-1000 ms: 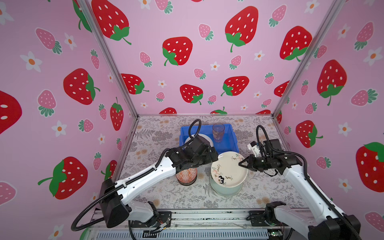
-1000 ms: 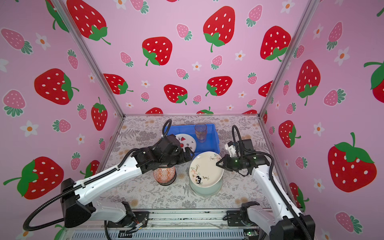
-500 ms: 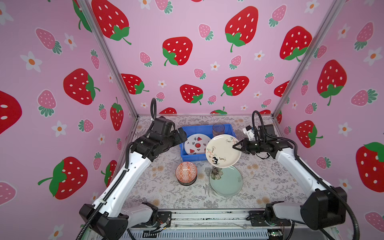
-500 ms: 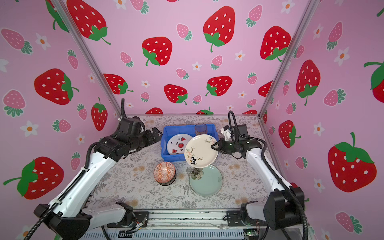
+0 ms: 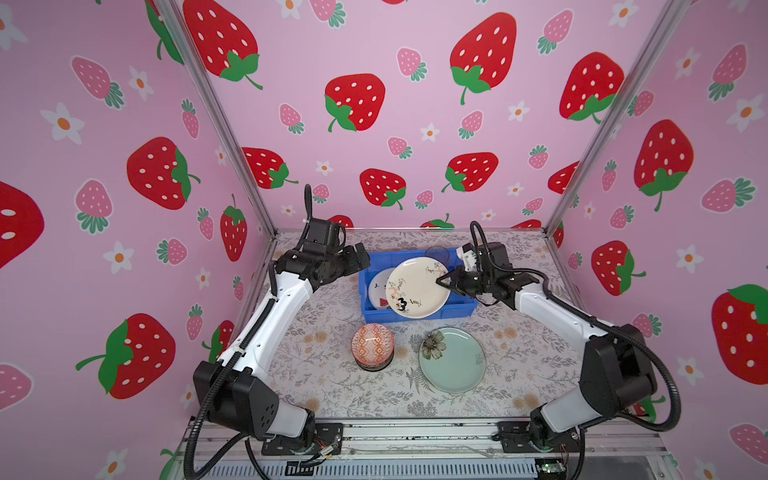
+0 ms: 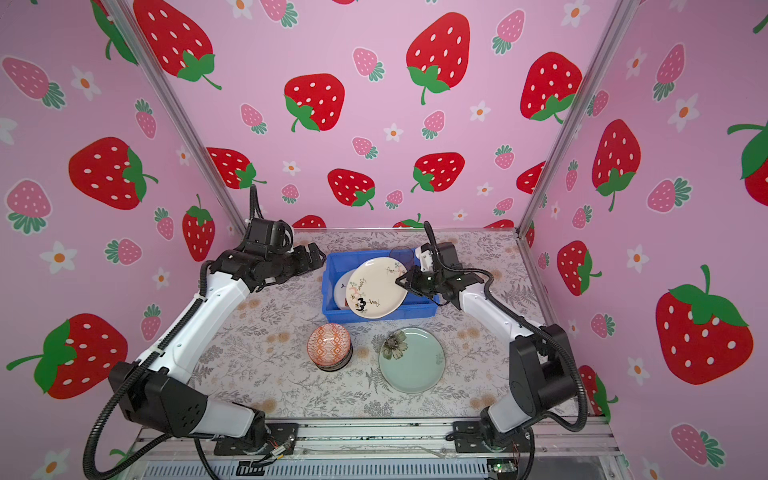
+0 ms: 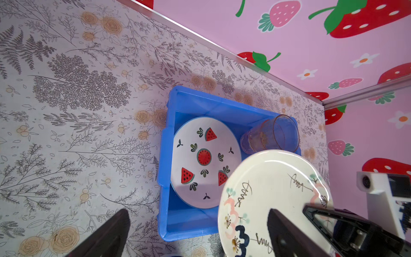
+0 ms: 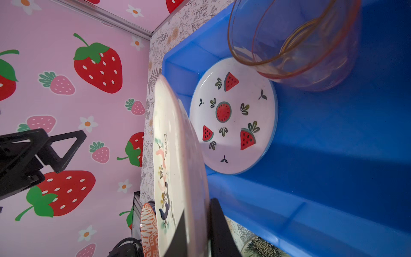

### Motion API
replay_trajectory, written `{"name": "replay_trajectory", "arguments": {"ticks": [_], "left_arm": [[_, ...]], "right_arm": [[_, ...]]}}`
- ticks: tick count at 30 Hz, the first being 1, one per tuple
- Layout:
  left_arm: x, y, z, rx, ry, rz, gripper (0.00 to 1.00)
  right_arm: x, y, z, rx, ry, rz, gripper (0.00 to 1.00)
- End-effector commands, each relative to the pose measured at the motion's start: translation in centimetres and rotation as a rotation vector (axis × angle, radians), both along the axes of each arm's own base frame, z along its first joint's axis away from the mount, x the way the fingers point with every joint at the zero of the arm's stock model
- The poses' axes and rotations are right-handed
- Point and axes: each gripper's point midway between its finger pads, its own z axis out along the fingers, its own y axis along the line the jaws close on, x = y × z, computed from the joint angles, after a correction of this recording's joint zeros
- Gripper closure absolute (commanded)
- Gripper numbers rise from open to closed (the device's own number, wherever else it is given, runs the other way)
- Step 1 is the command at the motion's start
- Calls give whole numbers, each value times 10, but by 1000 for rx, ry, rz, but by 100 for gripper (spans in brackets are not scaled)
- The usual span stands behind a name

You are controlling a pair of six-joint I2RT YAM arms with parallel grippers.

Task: Place the mixed dishes into the plastic bin
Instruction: 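Carry the pink-drawn plate with both grippers over the blue bin, then lower the pink-drawn plate onto the watermelon plate in the bin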

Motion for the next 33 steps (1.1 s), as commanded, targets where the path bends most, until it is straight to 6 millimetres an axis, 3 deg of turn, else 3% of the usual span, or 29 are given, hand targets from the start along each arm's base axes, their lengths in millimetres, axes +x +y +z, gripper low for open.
{"name": "replay_trajectory", "arguments": {"ticks": [1,15,33], "left_arm": [[11,-2,22,-24,-84,-39,1],[14,17,1,-54,-45,-10,1],[14,19,-5,-57,-29,-10,1]], "right_arm": [[25,24,51,137,-125,-32,100],[58,69,6,109,-84,-61,100],[61,85,-36,53,-59,-58,100]]}}
